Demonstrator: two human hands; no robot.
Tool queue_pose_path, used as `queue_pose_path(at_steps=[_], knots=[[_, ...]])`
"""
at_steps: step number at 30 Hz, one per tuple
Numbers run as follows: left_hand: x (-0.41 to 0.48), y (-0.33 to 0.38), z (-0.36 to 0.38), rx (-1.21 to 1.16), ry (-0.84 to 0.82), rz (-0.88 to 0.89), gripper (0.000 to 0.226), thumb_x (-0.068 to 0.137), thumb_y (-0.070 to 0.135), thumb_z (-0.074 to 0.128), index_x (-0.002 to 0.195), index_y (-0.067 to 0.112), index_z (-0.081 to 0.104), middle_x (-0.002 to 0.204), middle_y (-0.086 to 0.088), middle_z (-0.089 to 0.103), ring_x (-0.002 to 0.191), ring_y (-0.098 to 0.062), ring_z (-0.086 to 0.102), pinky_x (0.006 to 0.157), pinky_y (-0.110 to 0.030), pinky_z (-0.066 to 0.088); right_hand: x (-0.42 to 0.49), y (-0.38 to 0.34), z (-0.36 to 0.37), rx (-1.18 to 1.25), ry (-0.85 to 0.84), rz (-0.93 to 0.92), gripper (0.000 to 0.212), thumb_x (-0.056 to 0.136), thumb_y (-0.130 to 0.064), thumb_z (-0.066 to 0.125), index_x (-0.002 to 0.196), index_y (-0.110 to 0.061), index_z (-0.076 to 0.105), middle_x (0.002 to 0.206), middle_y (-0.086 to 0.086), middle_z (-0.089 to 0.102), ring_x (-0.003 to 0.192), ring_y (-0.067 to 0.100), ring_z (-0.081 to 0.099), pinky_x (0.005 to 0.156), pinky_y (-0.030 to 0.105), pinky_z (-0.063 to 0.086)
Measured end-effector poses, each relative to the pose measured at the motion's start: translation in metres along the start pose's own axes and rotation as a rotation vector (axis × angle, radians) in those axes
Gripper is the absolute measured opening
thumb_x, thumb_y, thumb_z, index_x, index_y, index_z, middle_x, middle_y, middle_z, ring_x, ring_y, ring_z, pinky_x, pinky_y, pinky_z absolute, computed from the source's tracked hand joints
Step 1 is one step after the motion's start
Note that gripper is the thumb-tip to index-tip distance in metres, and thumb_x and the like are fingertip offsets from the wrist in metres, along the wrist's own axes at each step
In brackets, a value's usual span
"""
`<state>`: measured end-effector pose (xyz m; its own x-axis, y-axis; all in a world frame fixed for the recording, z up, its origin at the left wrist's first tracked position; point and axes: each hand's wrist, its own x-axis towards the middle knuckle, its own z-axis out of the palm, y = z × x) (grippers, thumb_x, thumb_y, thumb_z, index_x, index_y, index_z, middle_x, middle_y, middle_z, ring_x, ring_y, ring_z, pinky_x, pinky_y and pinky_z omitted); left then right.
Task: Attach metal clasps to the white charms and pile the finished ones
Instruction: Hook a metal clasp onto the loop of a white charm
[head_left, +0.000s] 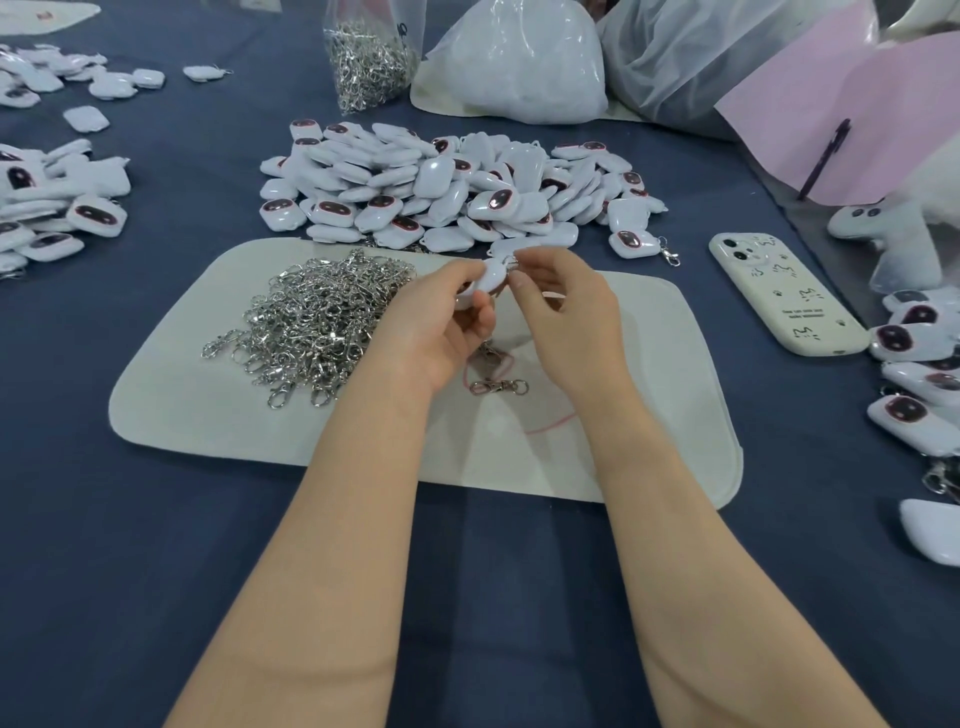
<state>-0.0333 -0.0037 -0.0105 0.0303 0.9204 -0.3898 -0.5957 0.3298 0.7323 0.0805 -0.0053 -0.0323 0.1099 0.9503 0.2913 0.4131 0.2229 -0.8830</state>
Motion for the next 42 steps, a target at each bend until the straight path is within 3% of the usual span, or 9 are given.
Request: queue_pose_path(at_steps=[7,11,16,23,26,31,34,36,42], knots=[[-0.001,-0.001,0.003,0.007,-0.062,-0.059,0.015,0.092,0.008,0.054,0.105,0.003,0.048,0.049,0.000,0.045,0.034,-0.003,0.044,0.037,-0.012,0.041,-0.002,-0.005,0.003,0.133,0.132,-0.034,0.012,0.091,-0.008,0.057,0.088,-0.020,0.060,0.076,-0.018,0.059,0.070,-0.011,0.054,0.069,0.006,0.041],[0.000,-0.003,0.004,0.080,-0.040,-0.011,0.007,0.090,0.008,0.058,0.090,0.006,0.051,0.048,0.000,0.048,0.035,-0.004,0.046,0.038,-0.013,0.042,-0.003,-0.005,0.004,0.135,0.143,-0.047,0.014,0.093,-0.009,0.053,0.089,-0.022,0.059,0.076,-0.016,0.059,0.069,-0.007,0.052,0.067,0.007,0.040],[0.001,-0.004,0.002,0.118,-0.047,0.035,0.015,0.090,0.009,0.060,0.080,0.011,0.050,0.037,0.008,0.046,0.037,-0.002,0.048,0.041,-0.014,0.043,-0.003,-0.007,0.004,0.245,0.141,0.043,0.015,0.095,-0.010,0.050,0.085,-0.022,0.054,0.080,-0.010,0.058,0.072,0.004,0.058,0.077,0.026,0.053],[-0.002,-0.003,0.004,0.143,-0.043,0.089,0.008,0.092,0.010,0.058,0.087,0.014,0.053,0.043,0.007,0.051,0.044,-0.004,0.053,0.046,-0.016,0.048,-0.001,-0.007,0.001,0.244,0.171,0.056,0.021,0.094,-0.008,0.052,0.081,-0.024,0.053,0.076,-0.009,0.060,0.068,0.002,0.059,0.070,0.022,0.053],[-0.003,-0.002,0.003,0.193,-0.047,0.124,0.007,0.092,0.009,0.058,0.088,0.015,0.056,0.064,0.002,0.055,0.049,-0.007,0.054,0.048,-0.018,0.049,-0.002,-0.005,0.000,0.118,0.193,-0.002,0.014,0.093,-0.009,0.053,0.084,-0.019,0.054,0.077,-0.010,0.060,0.071,0.009,0.056,0.068,0.016,0.046],[-0.005,0.001,0.004,0.630,0.038,0.437,0.012,0.090,0.008,0.059,0.097,0.019,0.059,0.080,-0.003,0.059,0.049,-0.006,0.056,0.055,-0.021,0.053,-0.003,0.000,-0.001,-0.185,0.116,-0.171,0.009,0.090,-0.003,0.052,0.087,-0.002,0.060,0.086,0.009,0.062,0.076,0.016,0.050,0.066,0.019,0.034],[-0.008,0.004,0.007,0.953,0.057,0.675,0.019,0.087,0.012,0.060,0.103,0.021,0.062,0.087,-0.003,0.064,0.071,-0.026,0.063,0.076,-0.038,0.056,-0.003,0.000,0.000,-0.224,0.064,-0.160,0.010,0.091,-0.001,0.051,0.088,-0.001,0.061,0.089,0.011,0.063,0.077,0.019,0.052,0.066,0.021,0.035],[-0.010,0.004,0.007,0.978,0.052,0.698,0.020,0.087,0.013,0.059,0.106,0.020,0.061,0.088,0.000,0.063,0.076,-0.028,0.063,0.081,-0.042,0.054,-0.003,-0.001,-0.001,-0.169,0.067,-0.138,0.010,0.090,-0.002,0.053,0.091,-0.003,0.063,0.090,0.010,0.064,0.080,0.019,0.055,0.070,0.018,0.039],[-0.005,0.004,0.003,0.568,0.097,0.412,0.007,0.092,0.011,0.057,0.096,0.017,0.058,0.072,-0.002,0.059,0.043,-0.001,0.056,0.050,-0.019,0.052,-0.002,-0.002,0.001,-0.035,0.051,-0.037,0.009,0.090,-0.008,0.058,0.098,-0.010,0.061,0.083,-0.015,0.057,0.073,-0.007,0.053,0.071,0.002,0.038]])
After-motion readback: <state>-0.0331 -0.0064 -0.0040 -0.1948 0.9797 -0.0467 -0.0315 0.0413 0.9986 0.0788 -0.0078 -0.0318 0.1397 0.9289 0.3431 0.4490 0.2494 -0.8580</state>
